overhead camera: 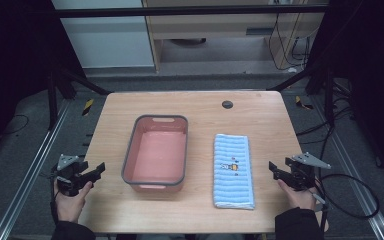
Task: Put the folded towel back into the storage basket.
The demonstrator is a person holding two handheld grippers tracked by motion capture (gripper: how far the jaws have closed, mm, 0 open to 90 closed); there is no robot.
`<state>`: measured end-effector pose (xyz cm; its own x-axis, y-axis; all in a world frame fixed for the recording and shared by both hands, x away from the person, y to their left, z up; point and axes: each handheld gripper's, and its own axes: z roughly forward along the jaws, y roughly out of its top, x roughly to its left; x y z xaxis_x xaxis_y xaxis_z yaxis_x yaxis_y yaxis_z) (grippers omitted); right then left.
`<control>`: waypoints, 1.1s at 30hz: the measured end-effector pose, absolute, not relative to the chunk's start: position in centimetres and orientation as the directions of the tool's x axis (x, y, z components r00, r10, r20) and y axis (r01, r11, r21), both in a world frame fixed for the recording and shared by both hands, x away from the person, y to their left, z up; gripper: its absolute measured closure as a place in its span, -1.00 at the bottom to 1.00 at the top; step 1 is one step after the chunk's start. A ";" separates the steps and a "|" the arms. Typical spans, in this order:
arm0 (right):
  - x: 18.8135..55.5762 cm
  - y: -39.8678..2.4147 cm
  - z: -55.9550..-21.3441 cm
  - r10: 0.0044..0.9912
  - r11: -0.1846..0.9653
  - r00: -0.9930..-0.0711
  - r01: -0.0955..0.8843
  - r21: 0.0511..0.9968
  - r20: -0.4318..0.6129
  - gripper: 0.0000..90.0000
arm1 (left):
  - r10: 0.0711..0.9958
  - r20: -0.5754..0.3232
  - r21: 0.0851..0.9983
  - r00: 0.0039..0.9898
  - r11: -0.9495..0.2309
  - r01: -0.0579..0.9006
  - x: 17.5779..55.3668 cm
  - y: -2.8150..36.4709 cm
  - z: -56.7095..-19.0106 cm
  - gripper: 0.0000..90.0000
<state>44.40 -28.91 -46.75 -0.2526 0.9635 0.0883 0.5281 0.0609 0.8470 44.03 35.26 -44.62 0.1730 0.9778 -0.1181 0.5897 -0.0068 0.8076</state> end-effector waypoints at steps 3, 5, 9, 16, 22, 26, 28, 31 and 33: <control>44.2 -28.9 -46.6 0.961 0.055 -0.259 0.515 0.855 0.094 -0.19 | 0.977 -0.115 0.812 0.179 -0.011 0.583 43.8 35.0 -44.4 -0.26; 44.1 -28.9 -46.3 0.958 0.045 -0.266 0.503 0.863 0.105 -0.15 | 0.977 -0.104 0.815 0.184 -0.022 0.579 43.6 34.7 -44.2 -0.26; 44.0 -28.4 -45.7 0.946 0.039 -0.297 0.493 0.869 0.126 -0.11 | 0.971 -0.106 0.829 0.213 -0.032 0.558 43.1 34.1 -43.4 -0.21; 44.5 -27.7 -45.0 0.931 0.052 -0.339 0.494 0.868 0.137 -0.11 | 0.959 -0.119 0.845 0.258 -0.038 0.534 42.6 33.1 -42.4 -0.16; 44.9 -27.8 -43.6 0.929 0.064 -0.349 0.476 0.877 0.122 -0.13 | 0.952 -0.122 0.864 0.280 -0.037 0.502 42.2 32.3 -41.3 -0.15; 45.2 -27.8 -42.8 0.936 0.088 -0.341 0.465 0.881 0.086 -0.16 | 0.950 -0.104 0.870 0.295 -0.057 0.491 42.6 31.5 -40.7 -0.17; 45.4 -27.7 -42.5 0.937 0.084 -0.339 0.458 0.885 0.087 -0.17 | 0.948 -0.098 0.876 0.303 -0.062 0.478 42.8 31.0 -40.3 -0.19; 45.8 -27.1 -41.9 0.933 0.076 -0.346 0.450 0.890 0.095 -0.20 | 0.944 -0.088 0.881 0.317 -0.075 0.468 43.0 30.1 -39.9 -0.24; 45.8 -26.9 -41.8 0.932 0.080 -0.349 0.449 0.890 0.092 -0.21 | 0.941 -0.088 0.882 0.328 -0.079 0.465 43.3 29.4 -39.6 -0.25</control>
